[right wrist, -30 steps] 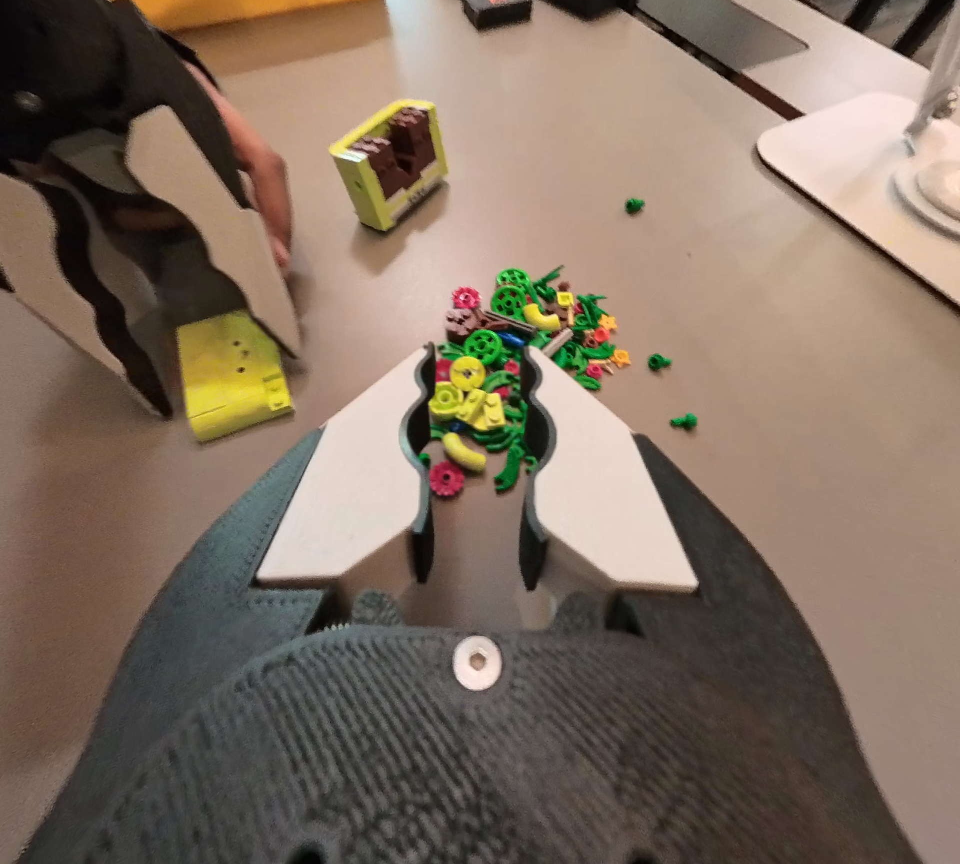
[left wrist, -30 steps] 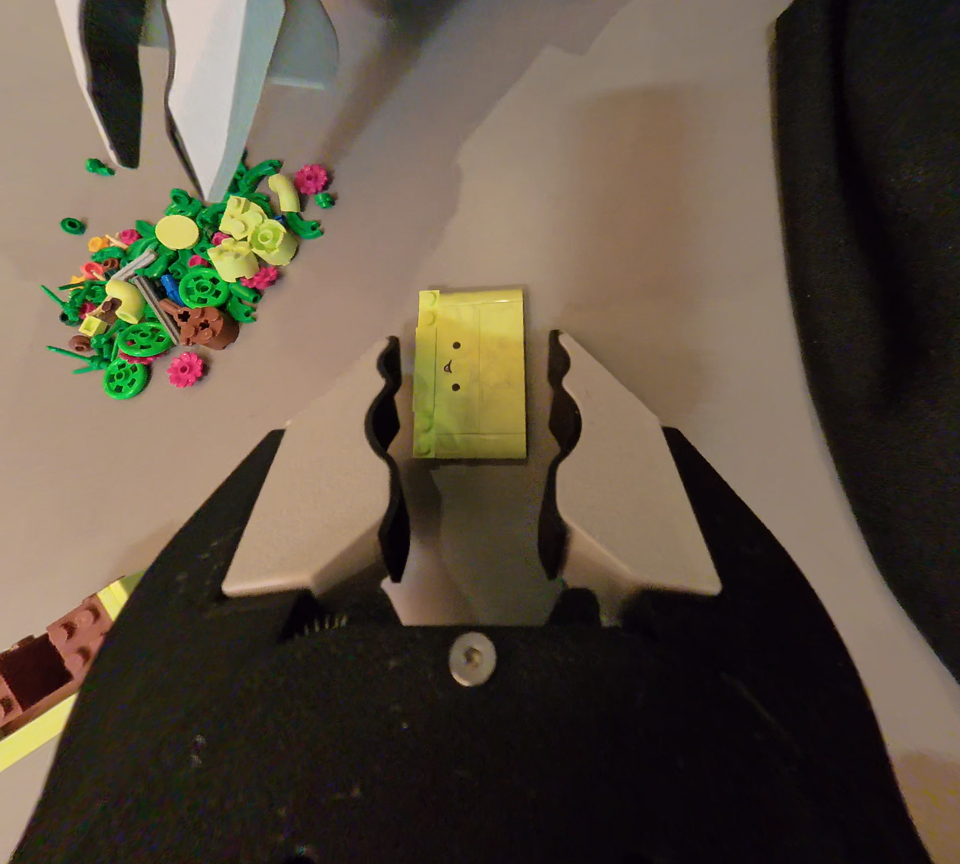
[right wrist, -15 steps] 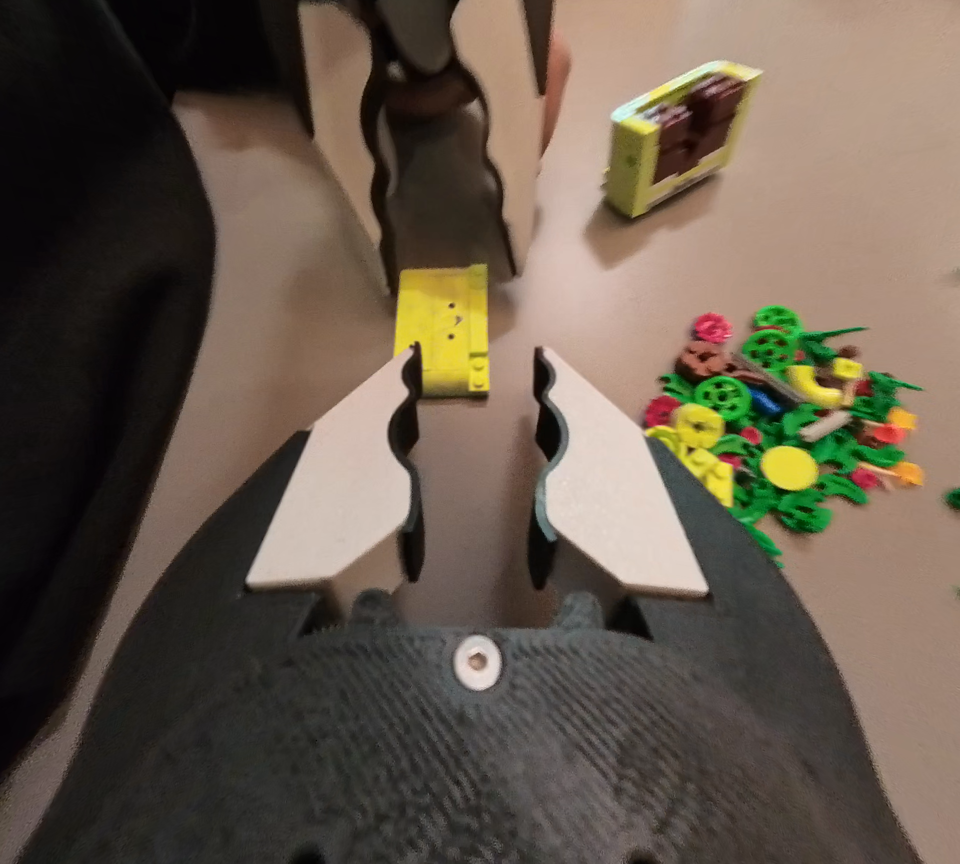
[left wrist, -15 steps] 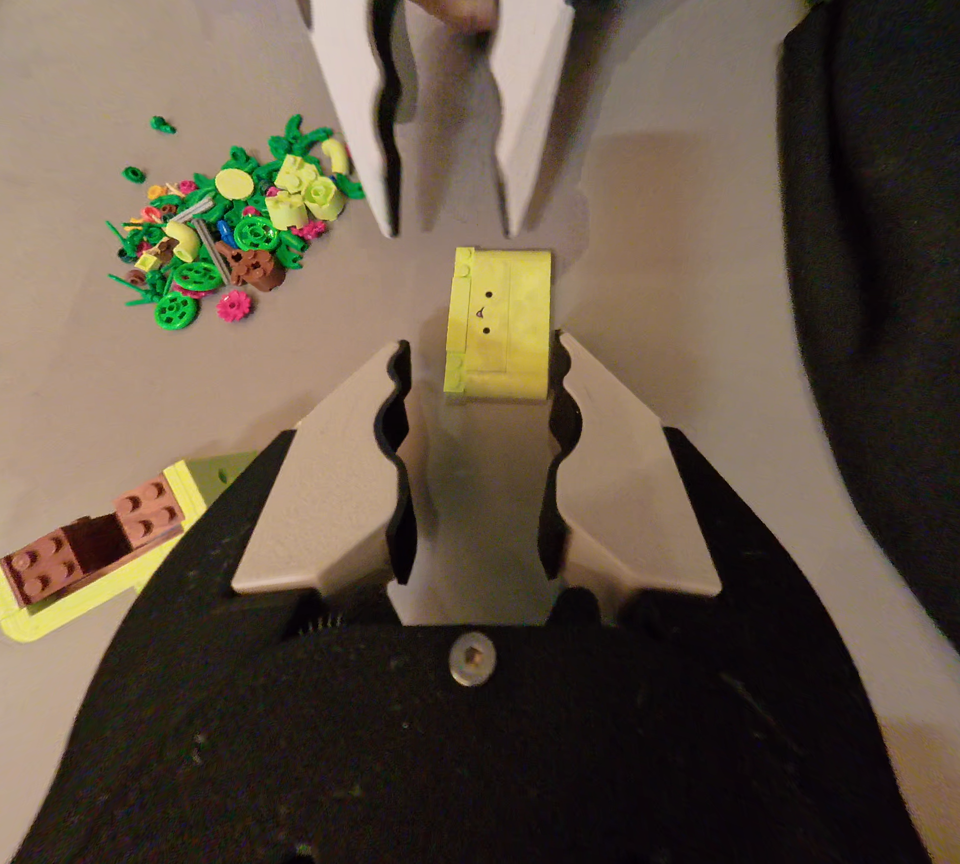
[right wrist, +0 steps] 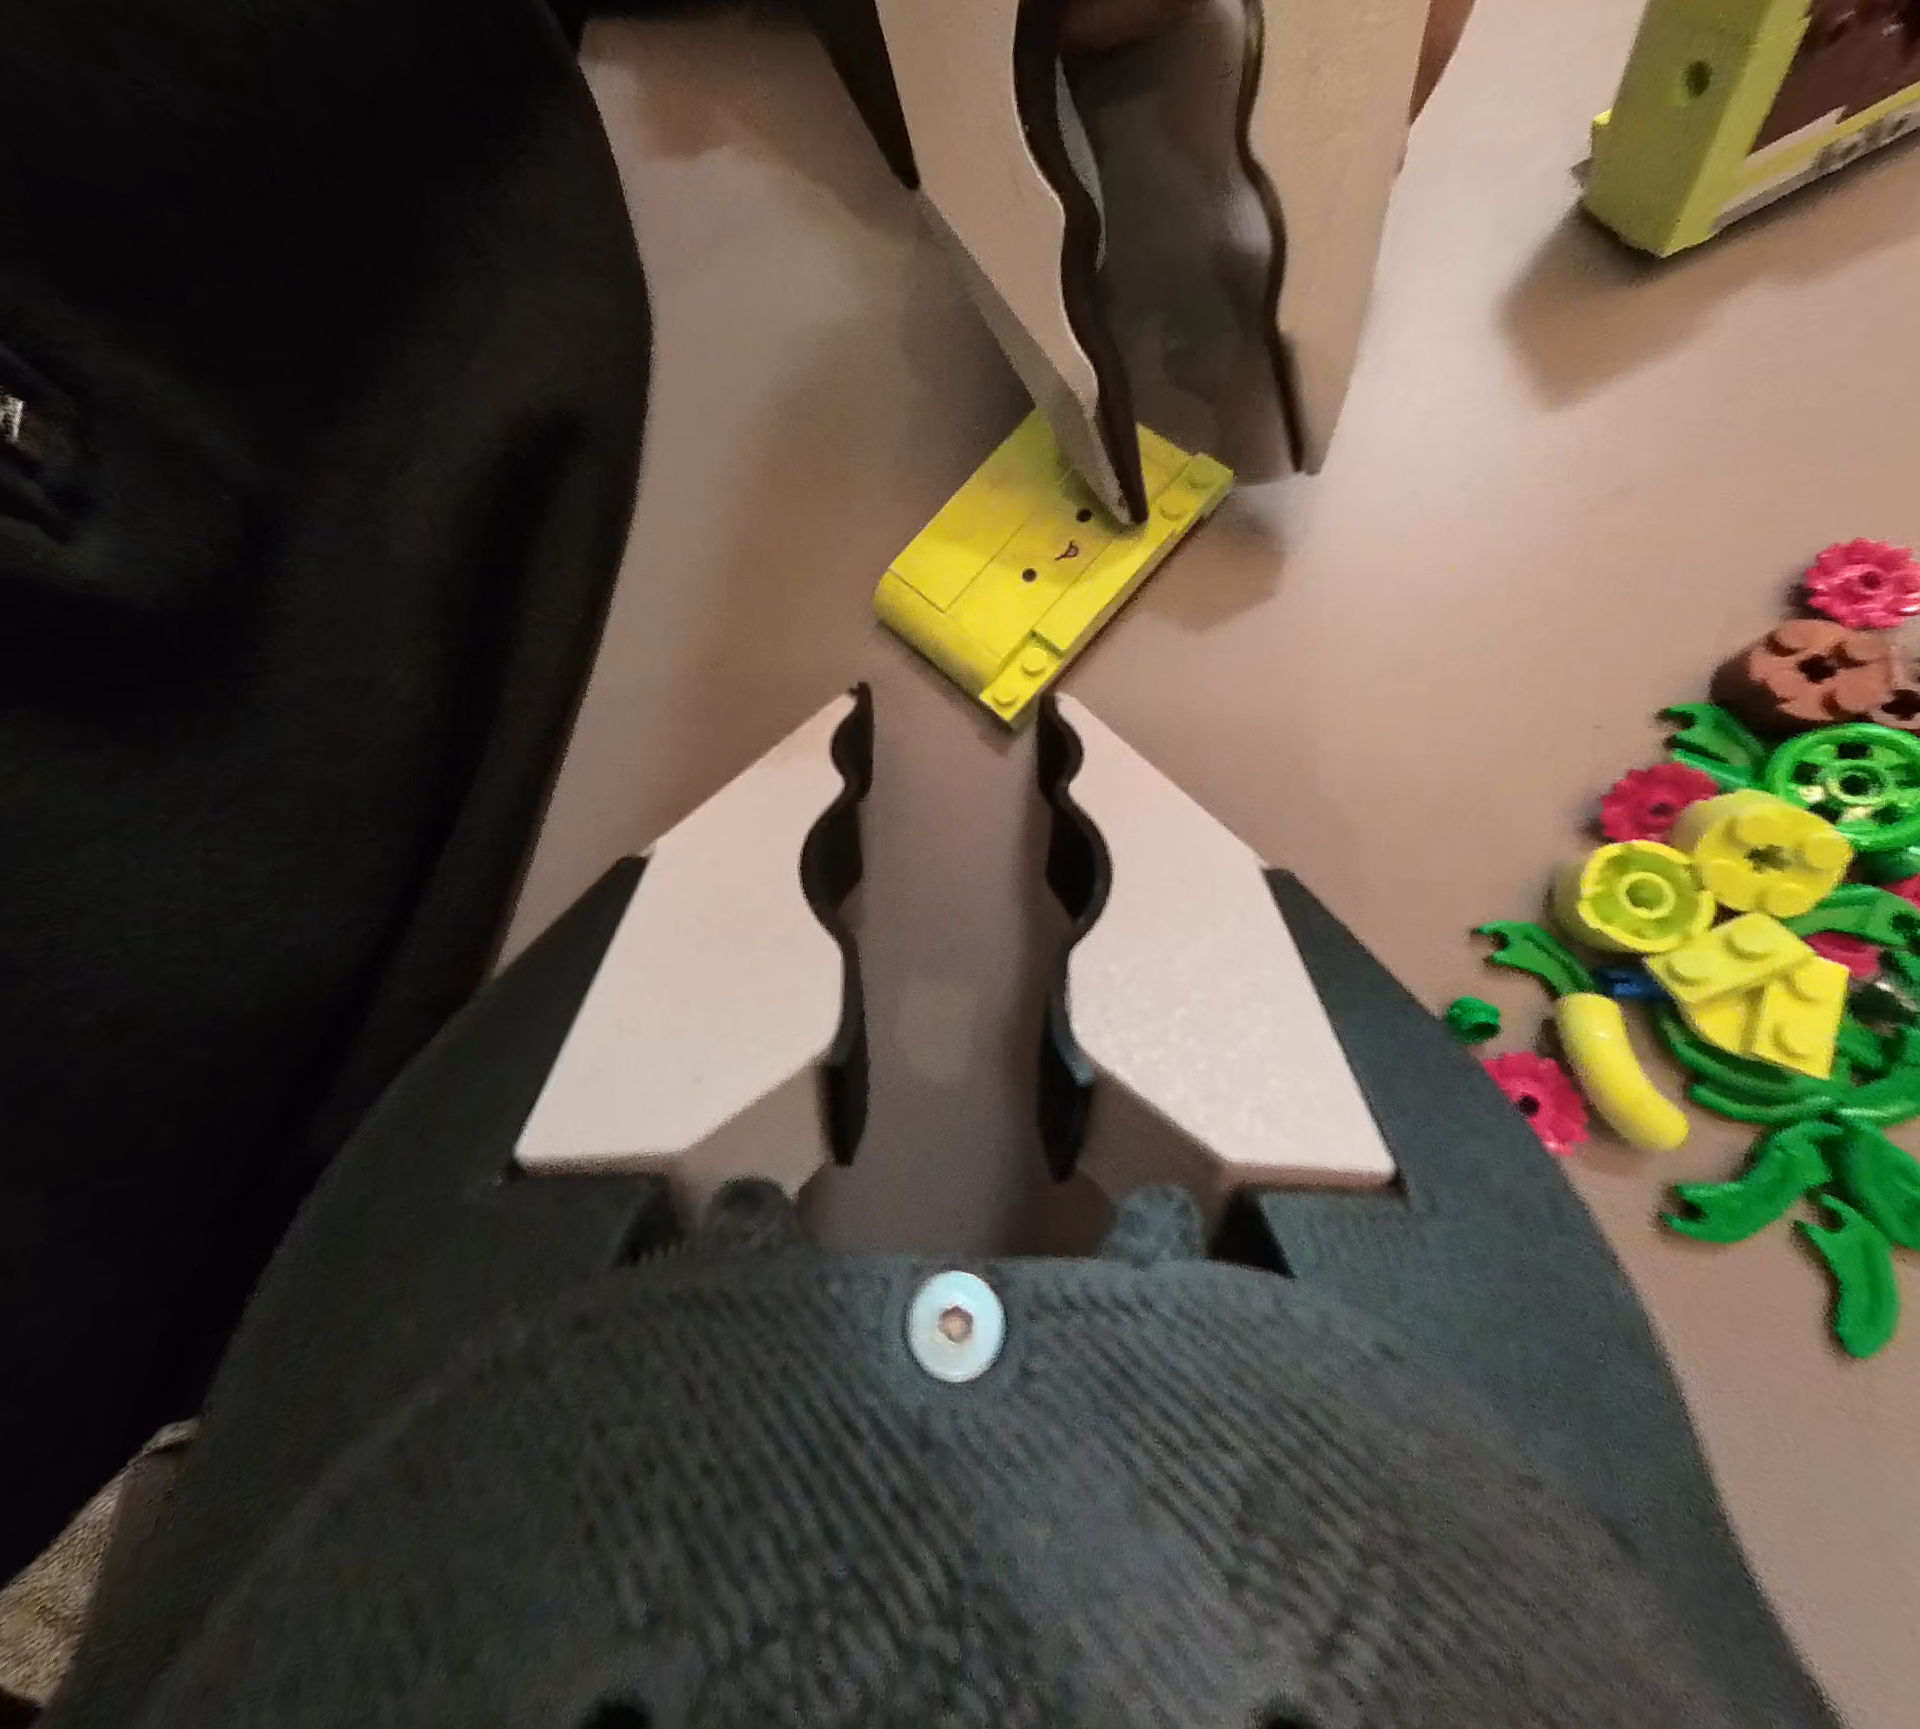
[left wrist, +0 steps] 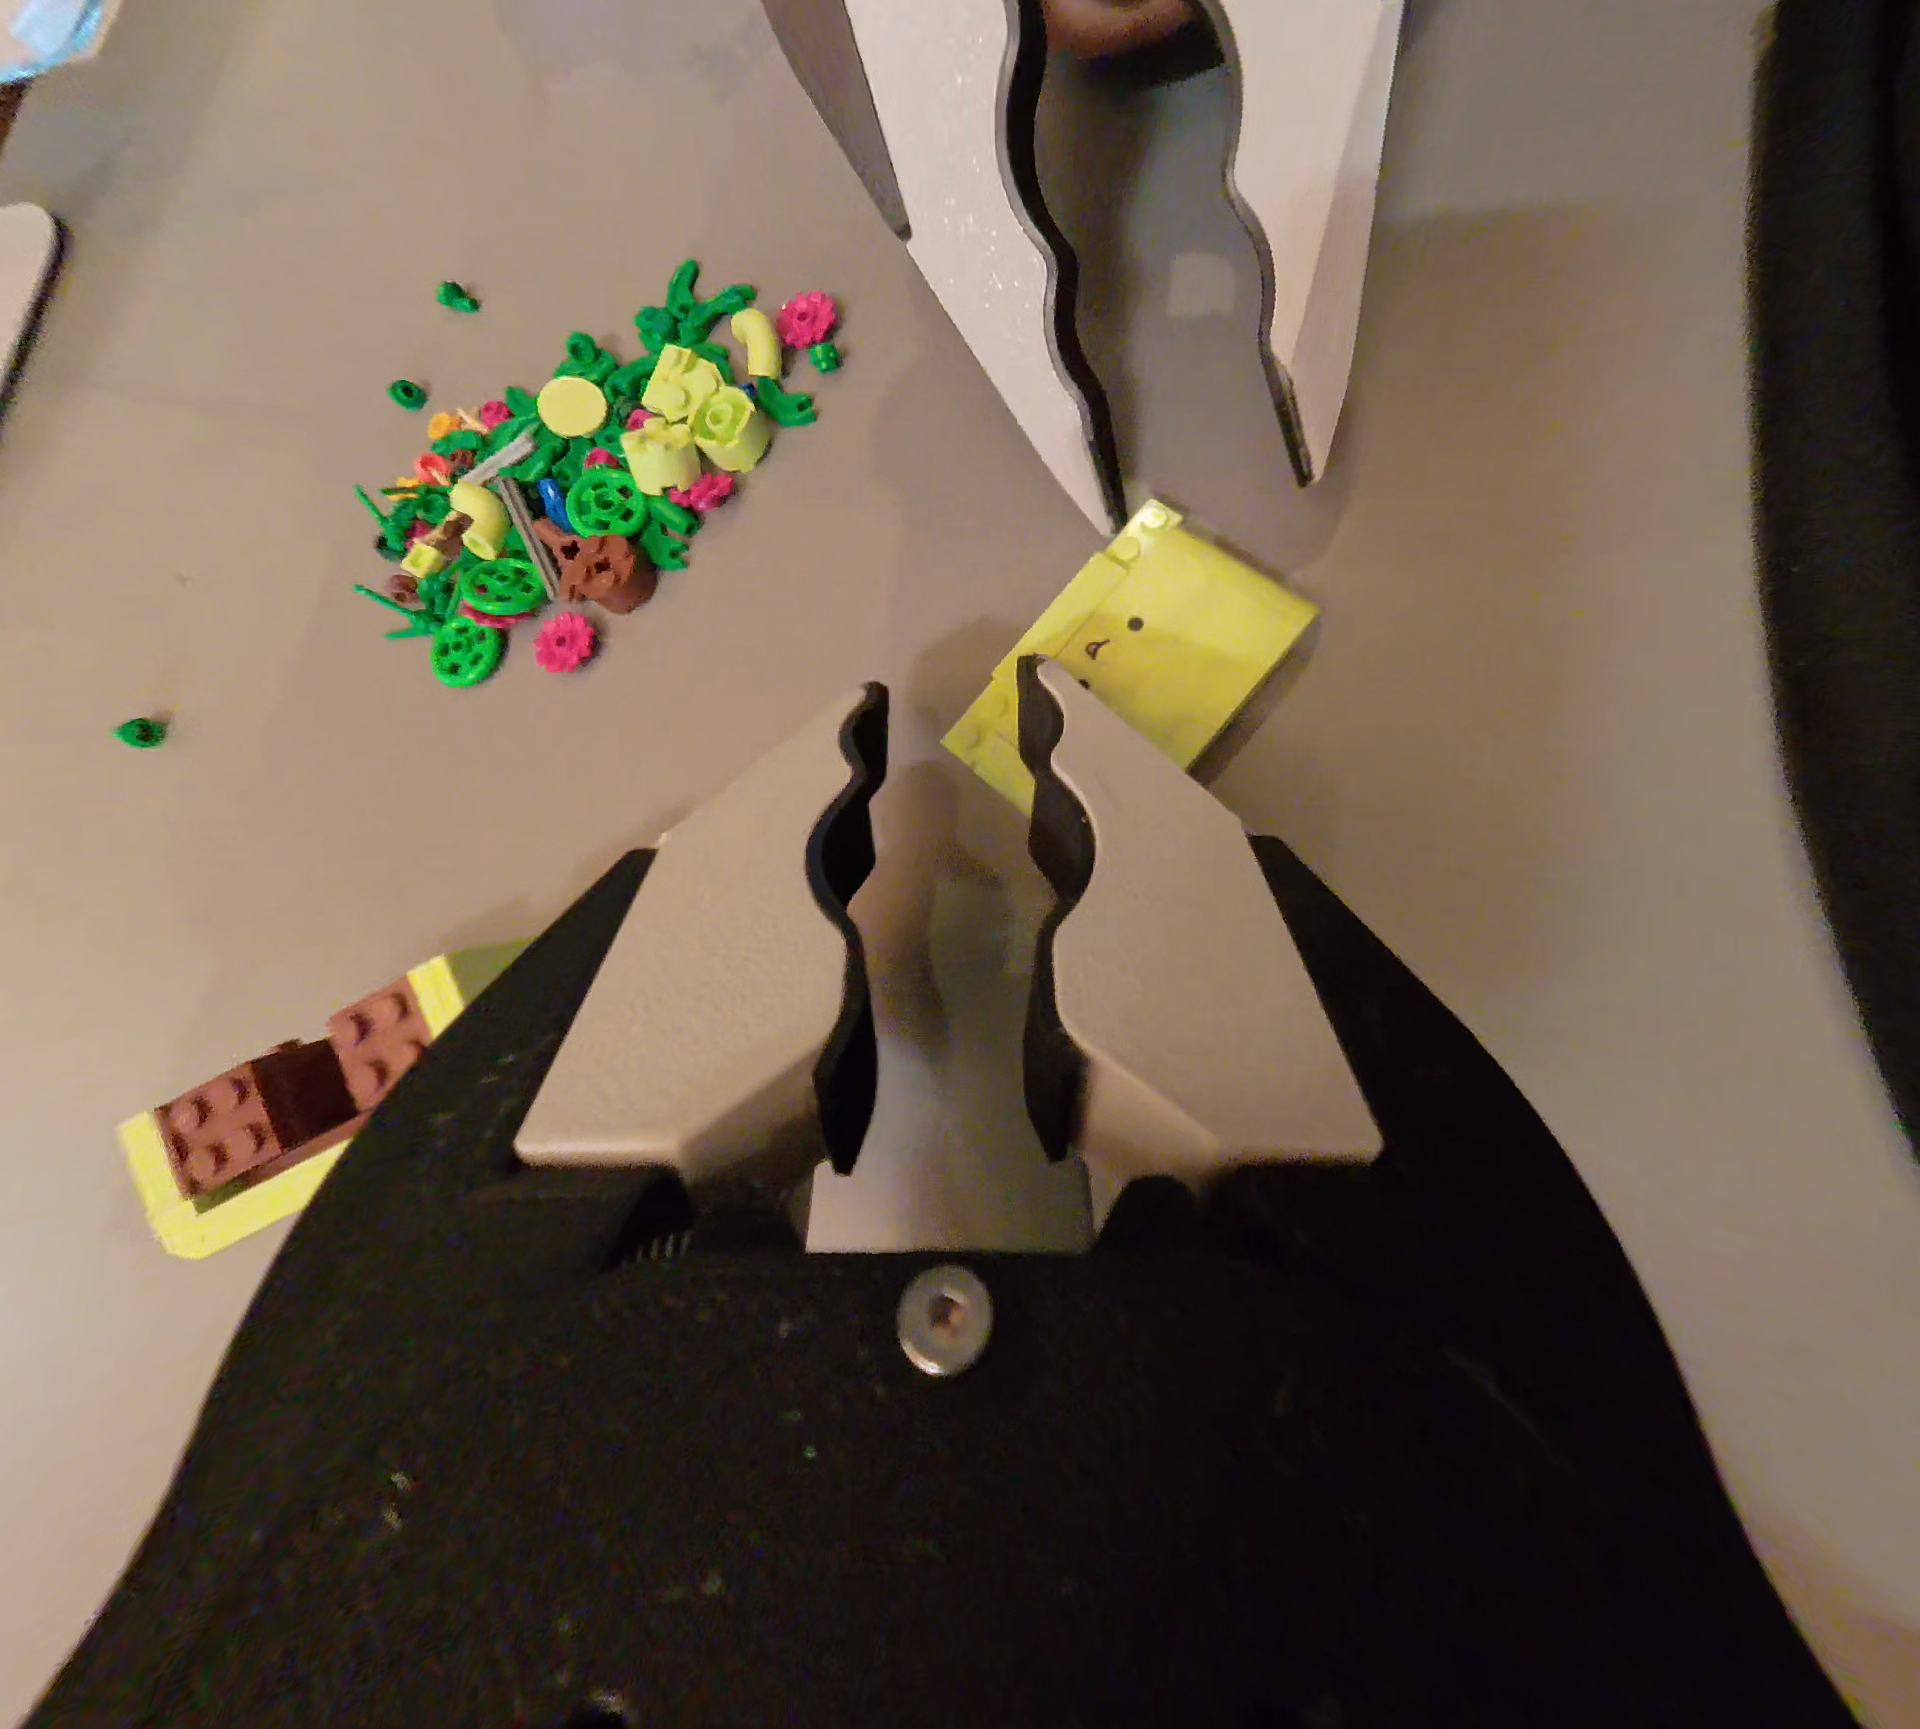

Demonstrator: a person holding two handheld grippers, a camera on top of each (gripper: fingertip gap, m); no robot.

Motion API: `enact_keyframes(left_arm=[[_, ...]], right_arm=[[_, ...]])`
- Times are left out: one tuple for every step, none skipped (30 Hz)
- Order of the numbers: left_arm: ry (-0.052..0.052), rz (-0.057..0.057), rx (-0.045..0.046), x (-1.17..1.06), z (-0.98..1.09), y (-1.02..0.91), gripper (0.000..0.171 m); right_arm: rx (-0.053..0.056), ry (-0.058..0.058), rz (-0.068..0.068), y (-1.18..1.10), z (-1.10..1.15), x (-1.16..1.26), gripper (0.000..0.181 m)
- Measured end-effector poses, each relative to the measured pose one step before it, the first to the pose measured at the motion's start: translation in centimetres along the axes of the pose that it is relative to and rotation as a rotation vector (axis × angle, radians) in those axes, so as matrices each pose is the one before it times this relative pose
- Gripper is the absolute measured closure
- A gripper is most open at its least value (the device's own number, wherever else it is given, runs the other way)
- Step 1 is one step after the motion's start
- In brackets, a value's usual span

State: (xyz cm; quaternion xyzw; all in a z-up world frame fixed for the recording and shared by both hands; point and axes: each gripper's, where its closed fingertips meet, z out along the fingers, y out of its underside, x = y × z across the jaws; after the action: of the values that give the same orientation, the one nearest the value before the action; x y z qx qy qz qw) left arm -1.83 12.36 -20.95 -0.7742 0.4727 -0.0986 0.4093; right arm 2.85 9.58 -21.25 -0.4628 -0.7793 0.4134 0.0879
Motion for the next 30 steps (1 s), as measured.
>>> enact_keyframes(left_arm=[[-0.0204, 0.0103, -0.0109, -0.266, -0.151, 0.045, 0.145], [-0.0056, -0.013, 0.00493, -0.164, -0.295, -0.169, 0.143], [0.0038, -0.0447, 0.03472, -0.135, -0.443, -0.625, 0.14], [0.0044, -0.0716, 0.05161, -0.124, -0.483, -0.933, 0.132], [-0.0058, -0.0906, 0.05022, -0.066, -0.428, -1.018, 0.112], [-0.0377, -0.0988, 0.0383, -0.257, -0.388, -0.855, 0.097], [-0.077, -0.111, 0.03004, -0.566, -0.371, -0.5, 0.096], [-0.0659, -0.1111, 0.02513, -0.165, -0.323, -0.124, 0.094], [0.0082, -0.052, -0.01178, 1.125, -0.241, 0.651, 0.09], [-0.0298, -0.0101, -0.05979, 0.657, 0.061, 1.417, 0.093], [-0.0502, 0.0361, -0.07772, 0.415, 0.246, 1.662, 0.087], [-0.0694, 0.0472, -0.05775, 0.082, 0.274, 1.219, 0.079], [-0.0682, 0.0415, -0.02508, -0.134, 0.211, 0.55, 0.078], [-0.0465, 0.0185, 0.00495, -0.079, 0.174, 0.031, 0.079], [-0.0187, -0.0102, 0.01126, 0.055, 0.192, -0.12, 0.08], [0.0046, -0.0192, -0.00071, 0.243, 0.254, 0.019, 0.08], [0.0129, -0.0141, -0.01208, 0.279, 0.279, 0.185, 0.081], [-0.0061, 0.0042, -0.02253, -0.062, 0.195, 0.264, 0.082], [-0.0061, 0.0083, -0.00873, -0.074, 0.113, 0.09, 0.084], [-0.0002, 0.0105, -0.00547, -0.017, 0.067, 0.066, 0.087], [0.0068, 0.0142, -0.01162, 0.054, 0.108, 0.168, 0.091], [0.0143, 0.0063, -0.0068, 0.103, 0.063, 0.107, 0.093], [0.0232, -0.0011, -0.0007, 0.132, 0.016, 0.014, 0.096], [0.0353, 0.0067, -0.00343, 0.281, 0.032, 0.063, 0.101], [0.033, 0.0039, -0.00259, 0.266, 0.019, 0.037, 0.106], [0.03, 0.0093, -0.00213, 0.216, 0.043, 0.019, 0.107], [0.0416, 0.0311, -0.00069, 0.438, 0.021, 0.007, 0.107], [0.0195, 0.0299, 0.00142, 0.112, 0.021, -0.032, 0.107], [0.0254, 0.0248, 0.00082, 0.157, 0.068, -0.074, 0.107], [0.0382, 0.0295, 0.00015, 0.32, 0.066, -0.04, 0.107]], right_arm=[[0.0008, 0.0099, -0.0054, 0.004, -0.121, 0.133, 0.151], [0.006, 0.0122, -0.0068, -0.067, -0.132, 0.168, 0.15], [0.01, 0.009, -0.004, -0.14, -0.146, 0.145, 0.151], [0.0126, 0.0045, 0.0024, -0.156, -0.123, 0.135, 0.151], [0.0117, 0.0022, 0.0095, -0.122, -0.084, 0.164, 0.152], [0.0044, 0.0008, 0.0141, 0.035, -0.014, 0.165, 0.153], [-0.0055, 0.0014, 0.0137, 0.206, 0.038, 0.164, 0.153], [-0.0098, 0.0058, 0.0081, 0.259, 0.056, 0.152, 0.153], [-0.001, 0.005, -0.0003, 0.067, 0.018, 0.052, 0.153], [0.0002, 0.0014, -0.0051, -0.032, 0.012, -0.051, 0.152], [-0.0056, 0.0024, -0.0063, 0.018, 0.048, -0.057, 0.152], [-0.0041, 0.0014, -0.0066, -0.001, 0.088, -0.076, 0.152], [-0.0019, -0.0018, -0.0058, -0.036, 0.096, -0.142, 0.151], [-0.0004, -0.0045, -0.005, -0.046, 0.113, -0.196, 0.151], [0.0013, -0.0073, -0.0033, -0.042, 0.116, -0.223, 0.15], [0.0019, -0.0105, -0.0005, -0.046, 0.122, -0.263, 0.15], [0.0021, -0.0121, 0.0016, -0.058, 0.125, -0.271, 0.15], [0.002, -0.0174, 0.0008, -0.054, 0.147, -0.361, 0.15], [-0.0026, -0.0257, -0.0021, 0.011, 0.15, -0.504, 0.151], [-0.0068, -0.0259, -0.0056, 0.059, 0.113, -0.496, 0.153], [-0.0041, -0.0084, -0.0075, 0.048, 0.072, -0.23, 0.153], [0.0003, 0.0108, -0.0084, 0.0, -0.021, 0.099, 0.153], [0.0023, 0.0193, -0.0079, -0.028, -0.1, 0.274, 0.153], [0.0074, 0.0246, -0.0074, -0.13, -0.169, 0.37, 0.153], [0.0172, 0.0255, -0.0088, -0.278, -0.219, 0.392, 0.152], [0.0237, 0.0264, -0.0116, -0.385, -0.228, 0.424, 0.152], [0.0229, 0.0275, -0.016, -0.362, -0.2, 0.433, 0.152], [0.0182, 0.0196, -0.0189, -0.263, -0.157, 0.315, 0.154], [0.0137, 0.0108, -0.0169, -0.166, -0.1, 0.176, 0.154], [0.0065, 0.004, -0.0118, -0.016, -0.024, 0.11, 0.155]])
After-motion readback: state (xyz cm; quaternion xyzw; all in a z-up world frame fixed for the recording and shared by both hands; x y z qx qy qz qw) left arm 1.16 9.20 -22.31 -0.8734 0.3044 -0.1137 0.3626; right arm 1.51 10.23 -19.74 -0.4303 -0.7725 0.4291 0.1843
